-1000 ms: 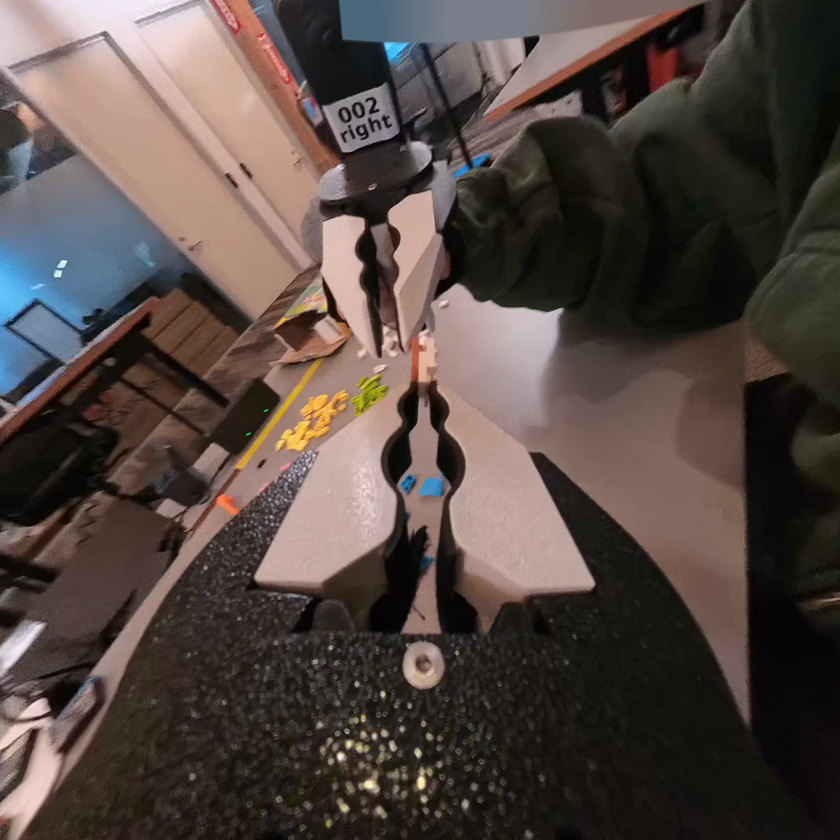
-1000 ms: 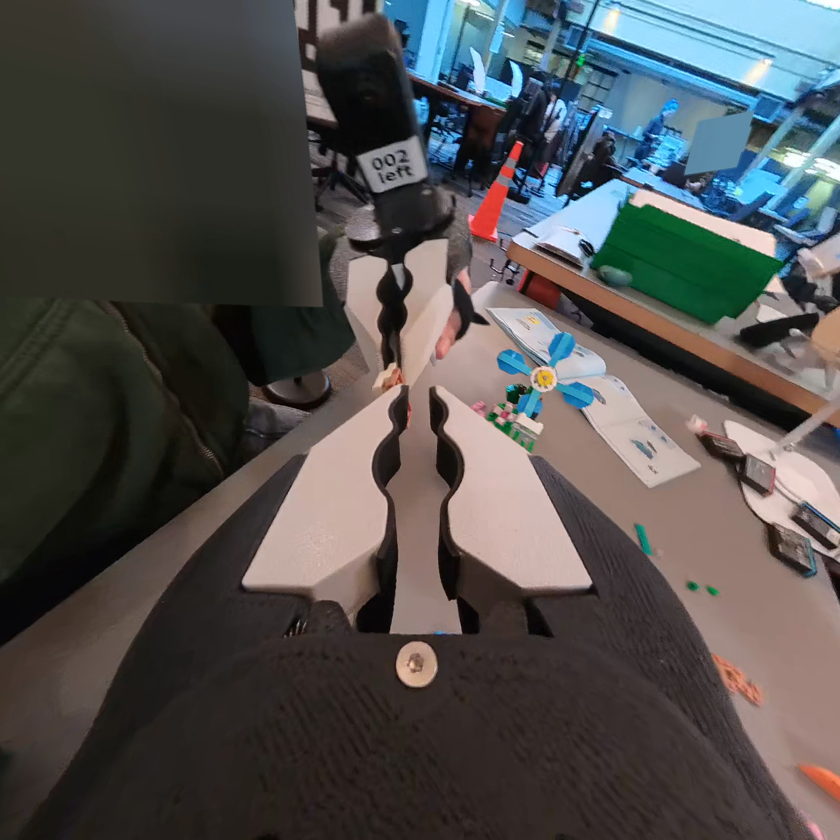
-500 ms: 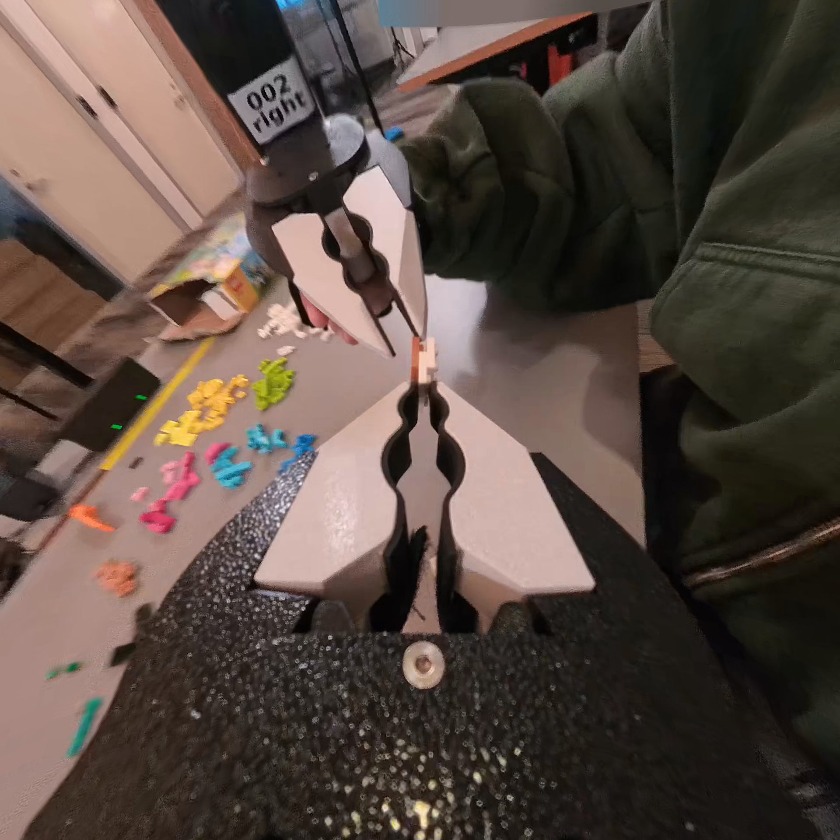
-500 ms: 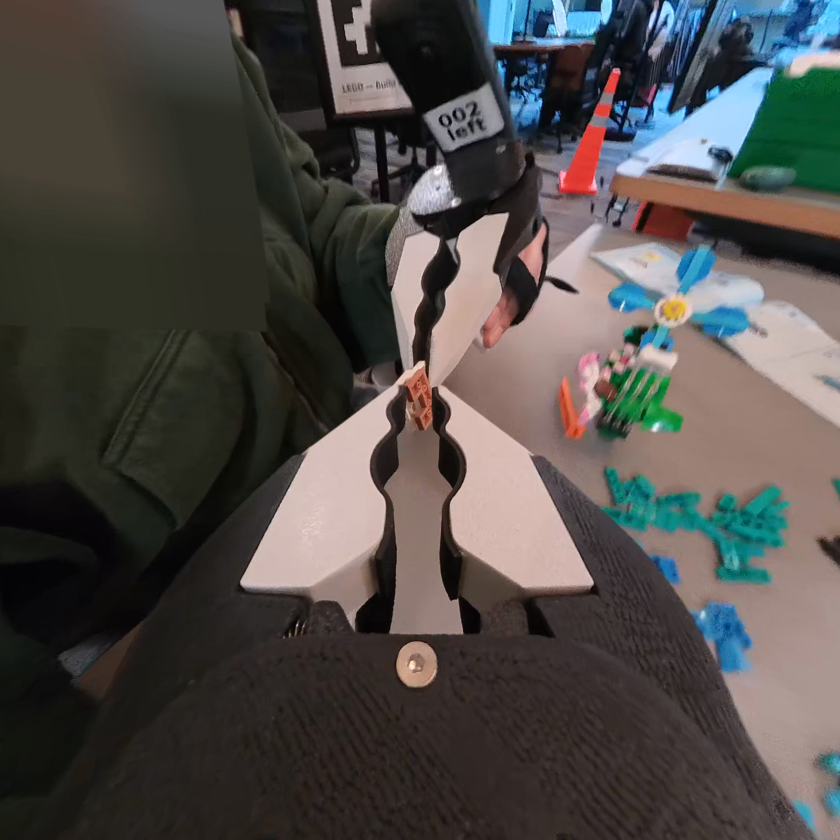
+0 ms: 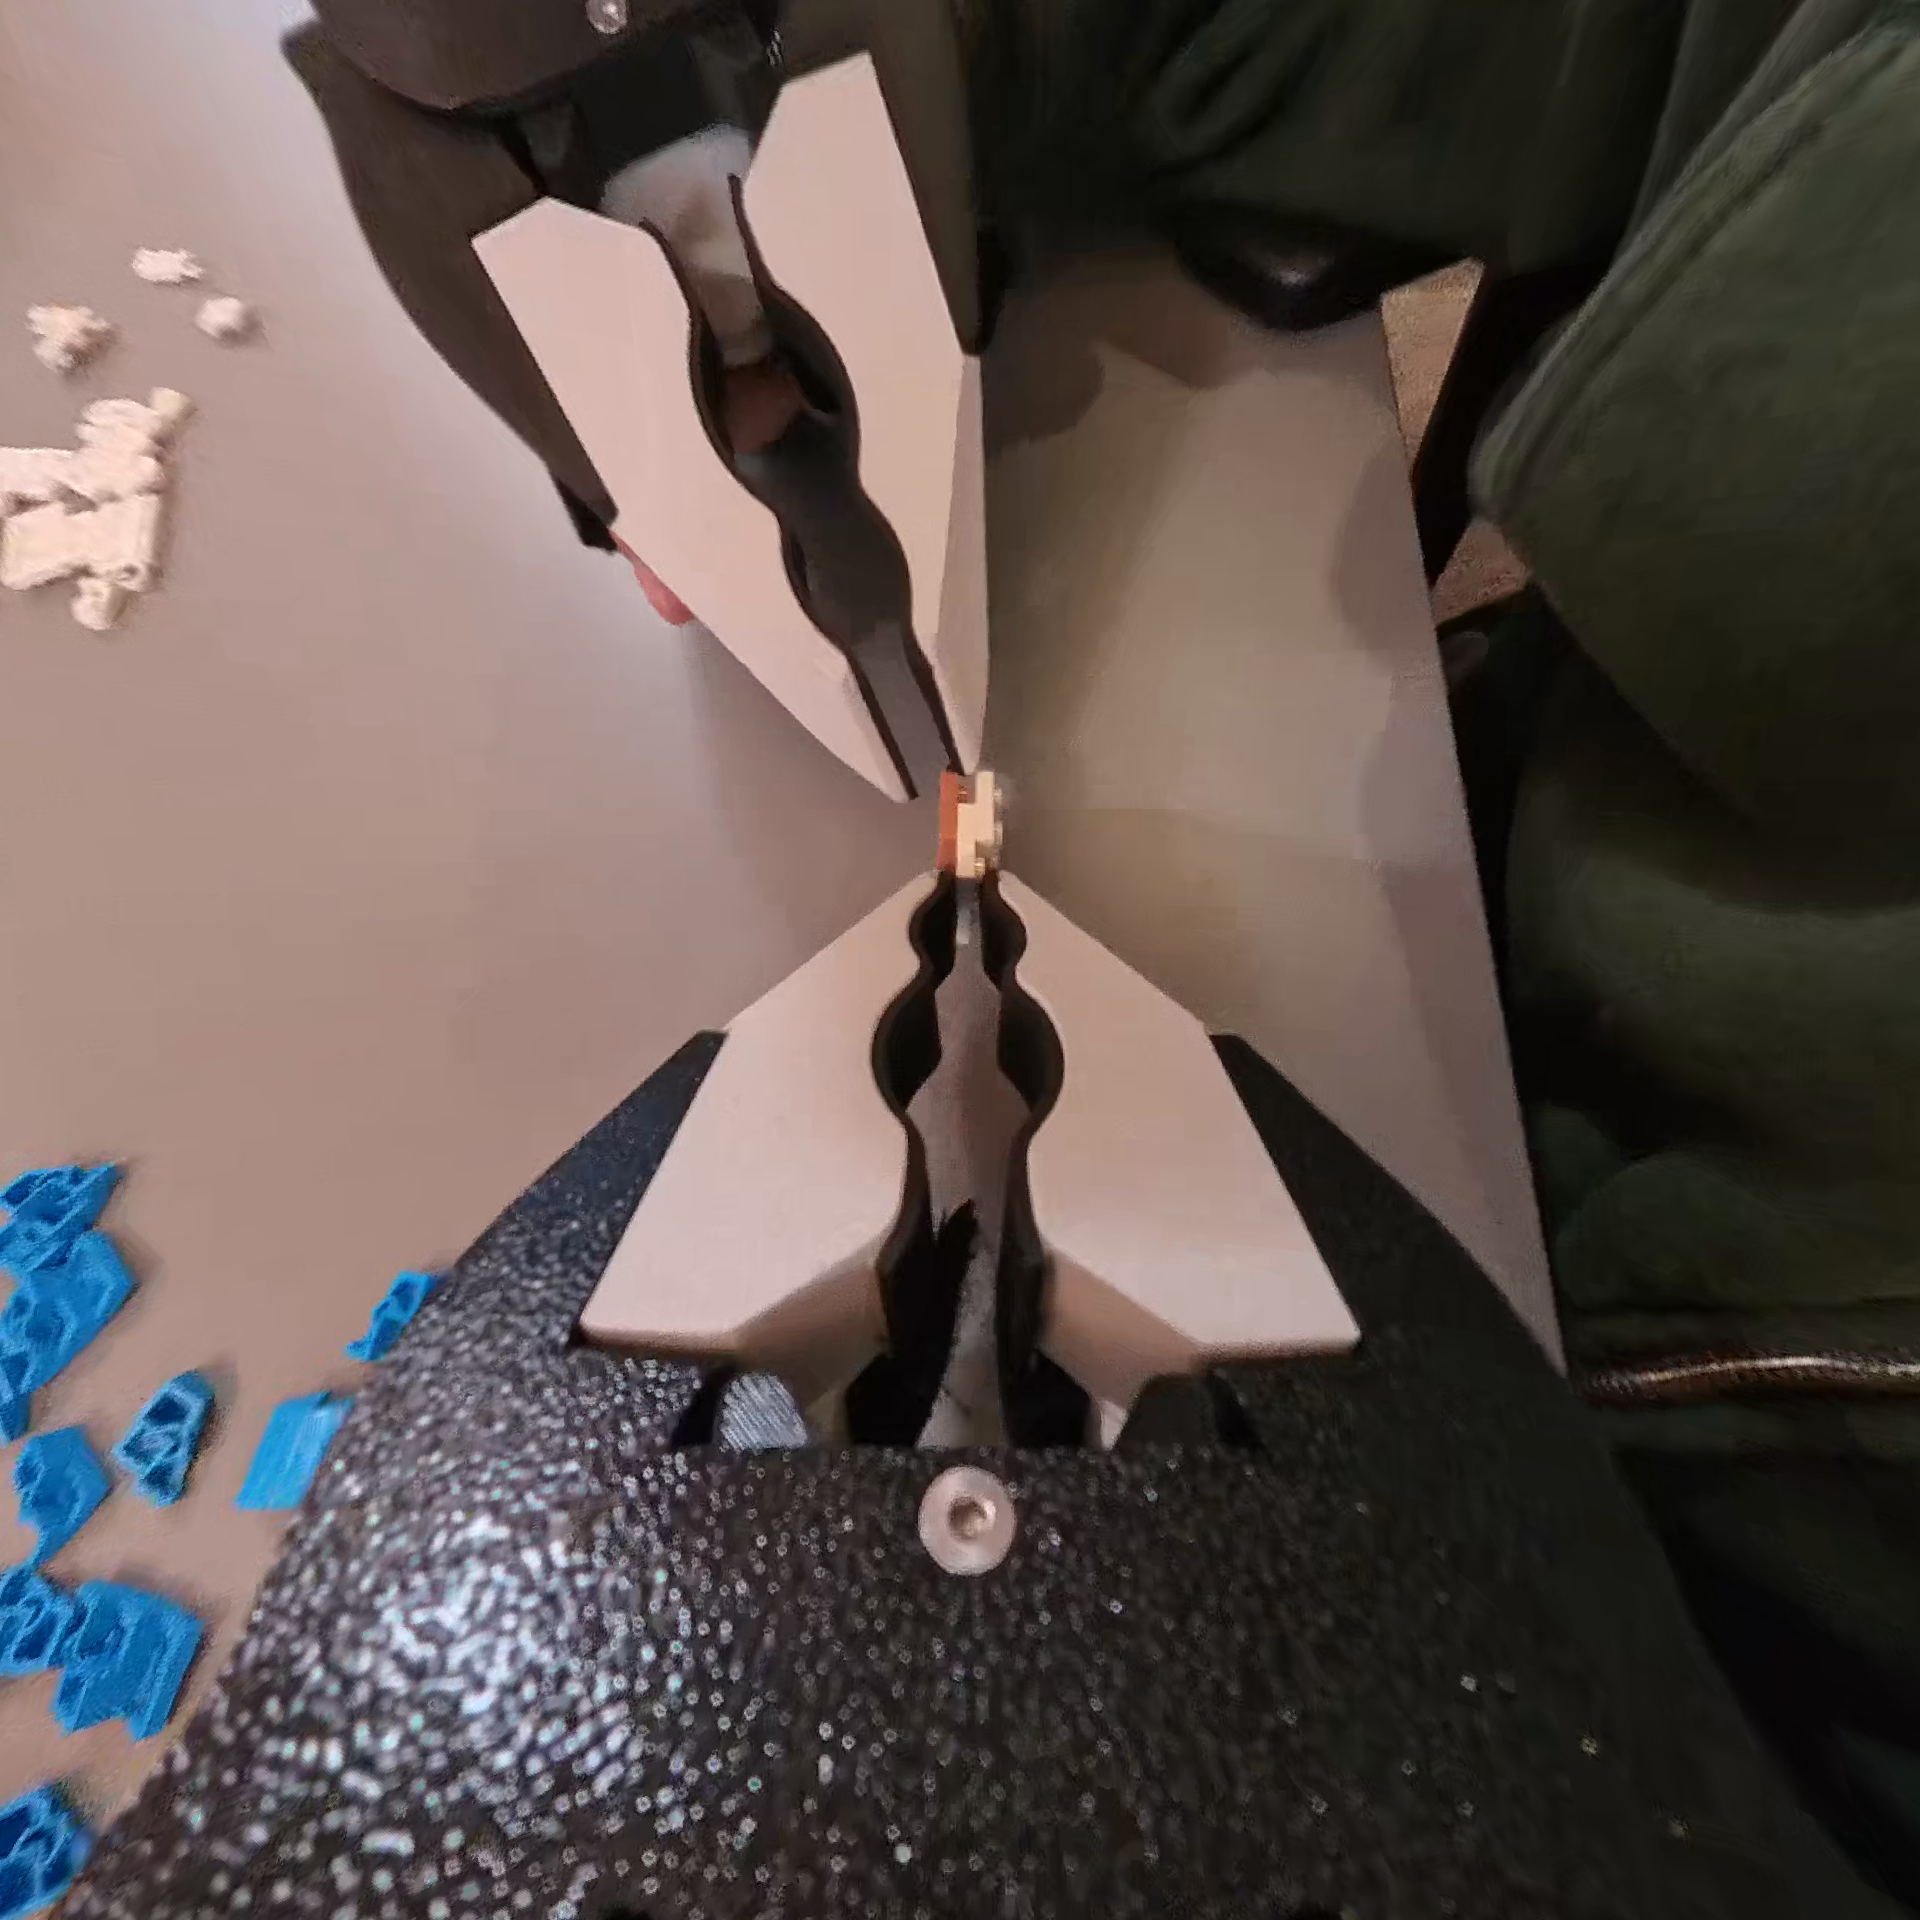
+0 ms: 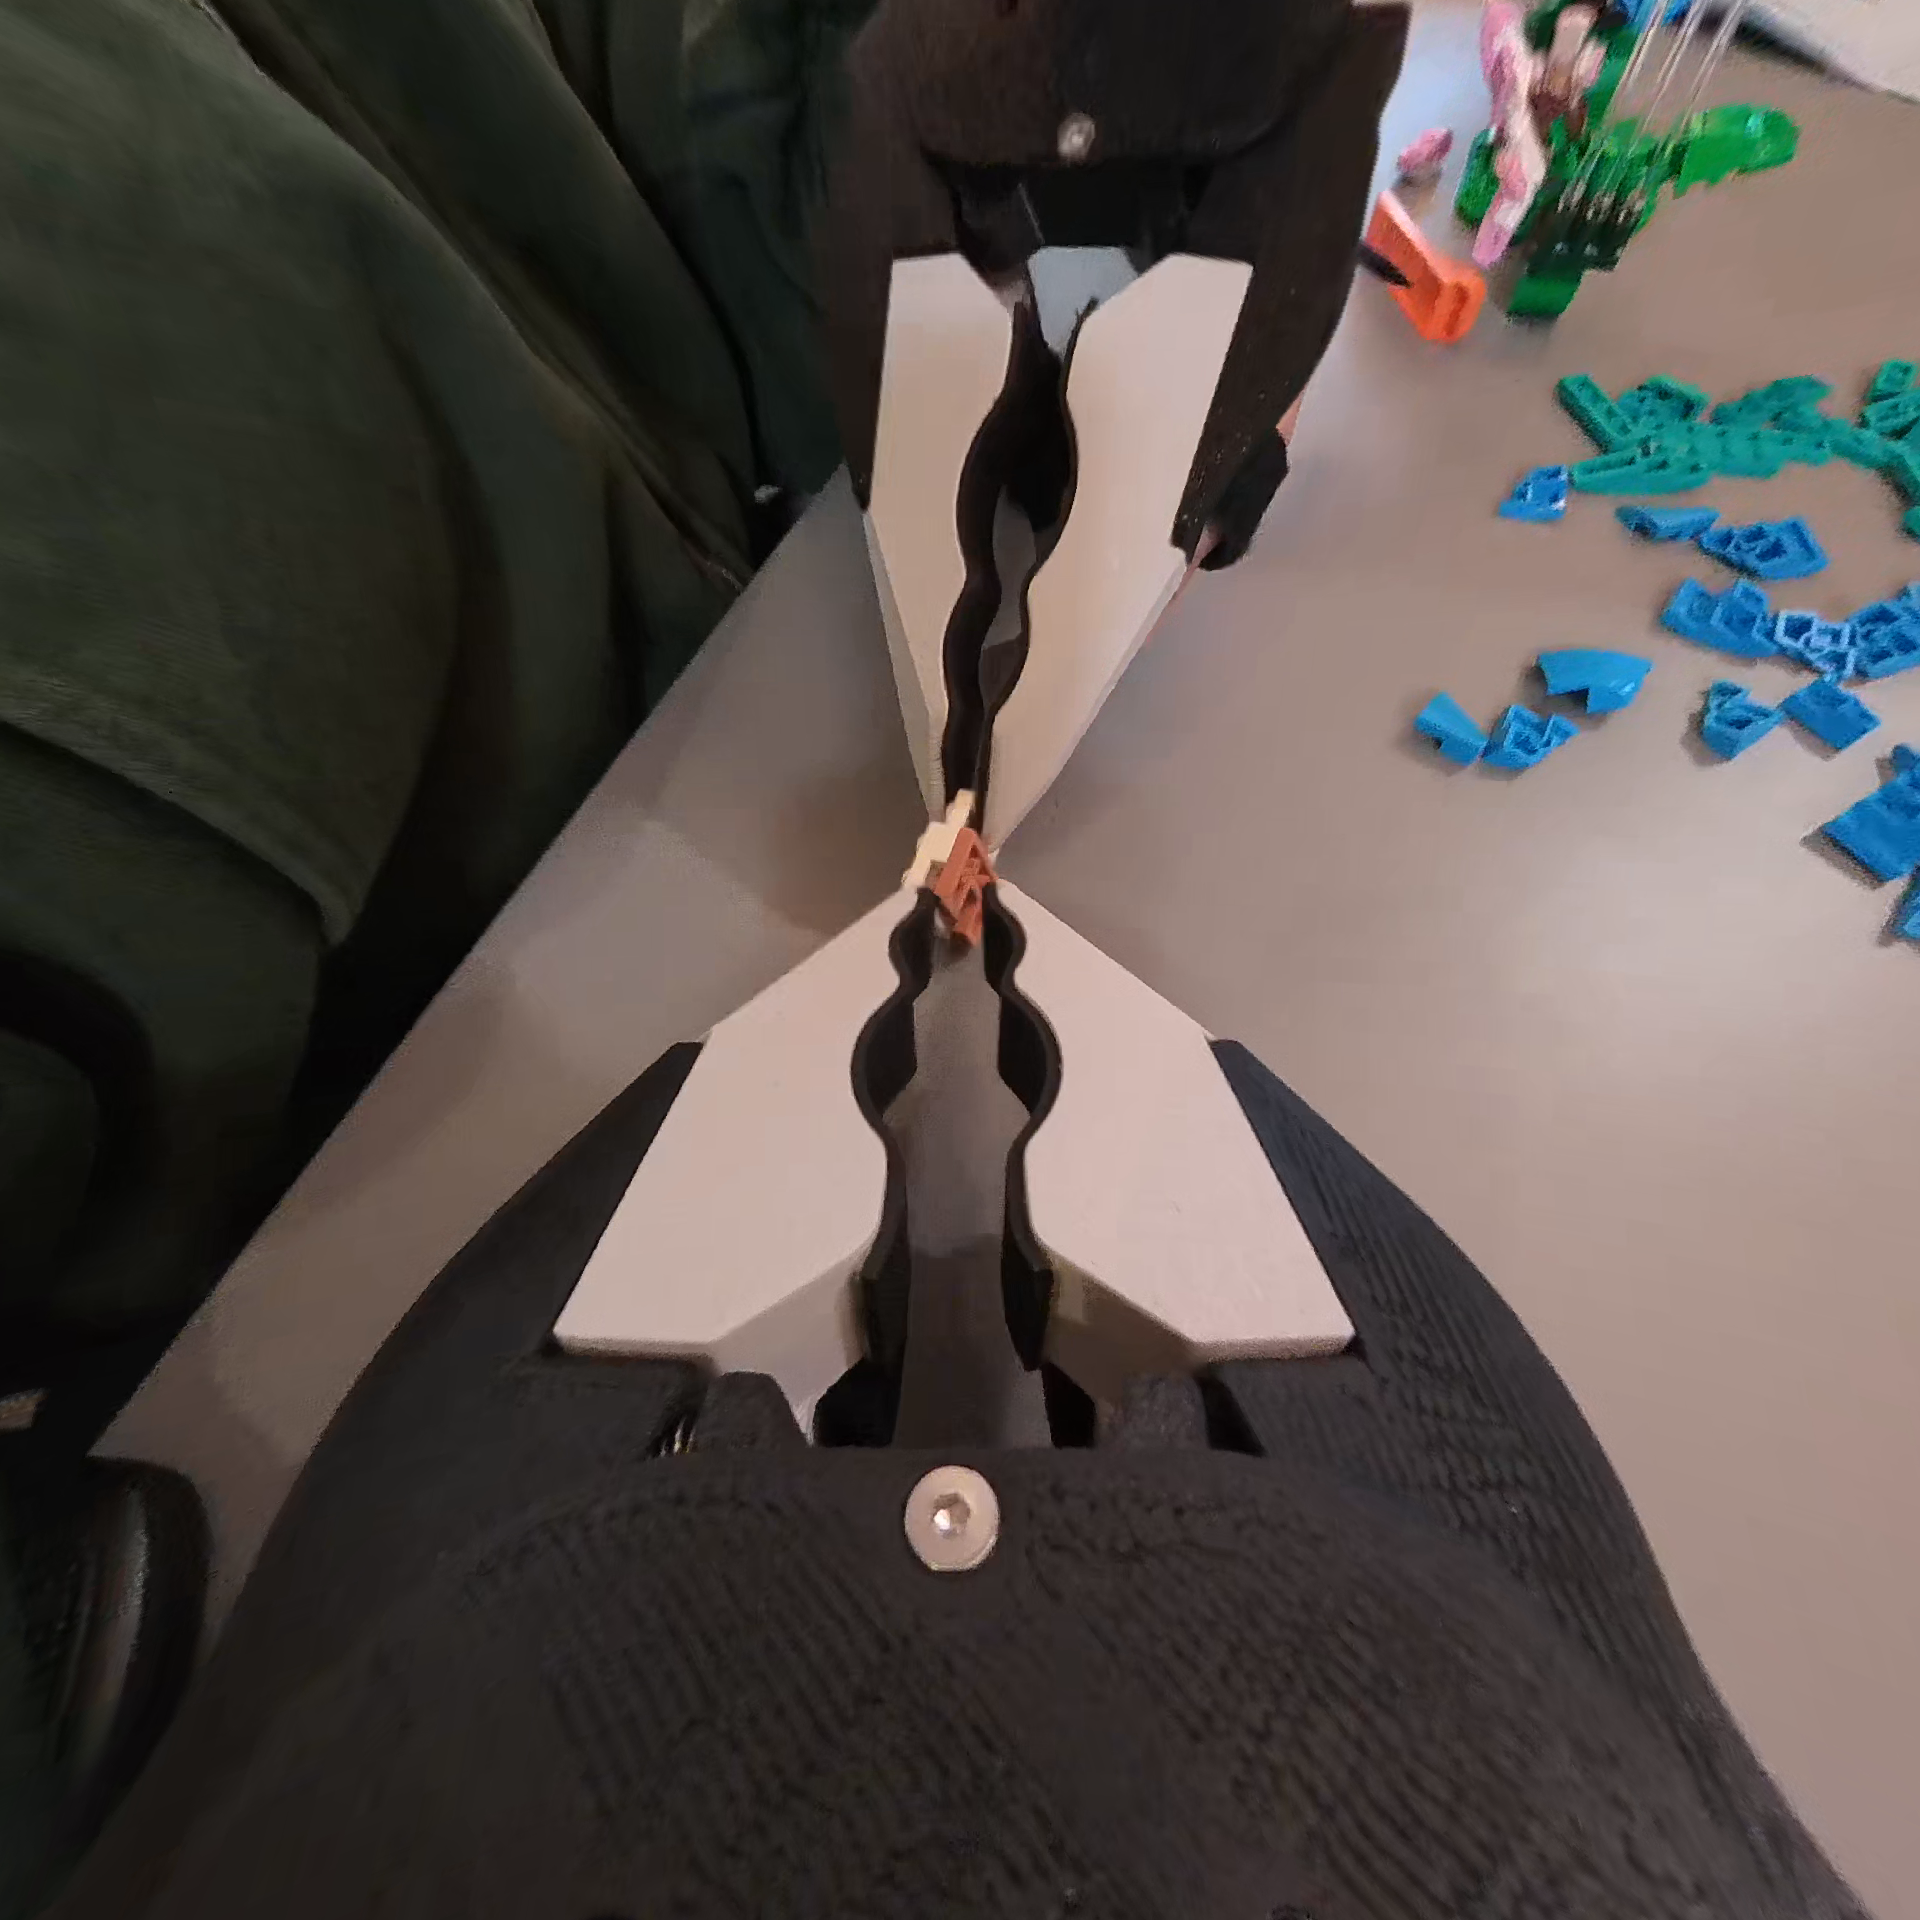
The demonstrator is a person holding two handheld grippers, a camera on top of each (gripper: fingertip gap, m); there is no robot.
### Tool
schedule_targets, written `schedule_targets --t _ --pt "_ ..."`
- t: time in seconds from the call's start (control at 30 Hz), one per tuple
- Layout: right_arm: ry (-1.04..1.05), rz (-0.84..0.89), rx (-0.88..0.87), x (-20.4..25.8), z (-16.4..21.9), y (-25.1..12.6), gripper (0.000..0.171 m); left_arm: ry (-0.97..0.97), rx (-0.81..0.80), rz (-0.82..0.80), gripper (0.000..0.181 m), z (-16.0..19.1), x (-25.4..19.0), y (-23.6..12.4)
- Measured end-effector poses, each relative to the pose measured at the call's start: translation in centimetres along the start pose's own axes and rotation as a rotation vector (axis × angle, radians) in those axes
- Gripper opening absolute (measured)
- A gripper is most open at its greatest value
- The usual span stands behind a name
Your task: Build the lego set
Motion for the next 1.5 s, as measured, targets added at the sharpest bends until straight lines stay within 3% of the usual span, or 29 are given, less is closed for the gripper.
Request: schedule_targets --t 0.03,0.23,0.47,0.53,0.6,0.67,0.77,0.83,0.97,1.5 --pt "-0.011 0.0 0.01 0.1 0.0 0.1 0.009 0.005 0.001 0.02 0.001 0.1 -0.1 0.3" --pt "-0.022 0.056 0.013 0.1 0.0 0.3 0.017 -0.005 -0.011 0.035 0.001 0.4 -0.3 0.4" --pt "0.006 0.159 0.002 -0.3 -0.1 0.3 0.013 0.037 0.015 -0.004 0.001 0.4 -0.4 0.2" --pt "-0.007 0.253 0.054 -0.7 0.1 0.7 0.0 0.042 -0.01 0.044 0.001 0.2 -0.8 0.7" --pt "-0.04 0.267 0.106 -0.7 0.2 1.2 0.001 0.068 -0.037 0.053 0.001 -0.6 -1.4 1.7" --pt "0.006 0.241 0.007 -0.9 0.0 0.1 0.001 0.084 -0.018 0.042 0.001 -0.8 -1.4 1.8" --pt "0.132 0.009 -0.15 -0.6 0.2 -1.8 0.014 0.109 0.029 -0.007 0.001 -0.4 -1.0 1.0" --pt "0.163 -0.083 -0.133 -0.3 0.3 -1.6 0.018 0.133 0.058 -0.015 0.001 -0.4 -0.9 0.8" --pt "0.14 -0.097 -0.019 0.0 0.1 -0.1 0.013 0.194 0.083 0.001 0.001 -0.7 -0.8 0.9" --pt "0.107 -0.096 0.02 -0.2 0.1 0.2 0.001 0.273 0.083 0.04 0.001 -0.8 -0.5 1.0"
Point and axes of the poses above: each gripper's, where its closed fingertips meet, y out along the fingers, z out of its underside, x = y × z across the jaws, the point moved 10 cm from there along -y, back along the fingers, and after that the axes turned 7 degrees about y, right-handed, at the moved point
